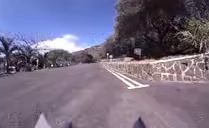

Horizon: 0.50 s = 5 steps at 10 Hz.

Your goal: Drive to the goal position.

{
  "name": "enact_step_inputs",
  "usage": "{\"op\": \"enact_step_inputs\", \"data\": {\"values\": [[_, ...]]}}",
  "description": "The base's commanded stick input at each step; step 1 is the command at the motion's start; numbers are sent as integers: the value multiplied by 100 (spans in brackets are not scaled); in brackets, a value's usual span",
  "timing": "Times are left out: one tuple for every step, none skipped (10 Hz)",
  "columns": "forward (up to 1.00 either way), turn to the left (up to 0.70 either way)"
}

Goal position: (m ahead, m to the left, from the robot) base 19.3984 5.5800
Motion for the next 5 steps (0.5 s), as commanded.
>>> {"op": "enact_step_inputs", "data": {"values": [[50,-50],[50,0],[50,0],[50,0],[50,0]]}}
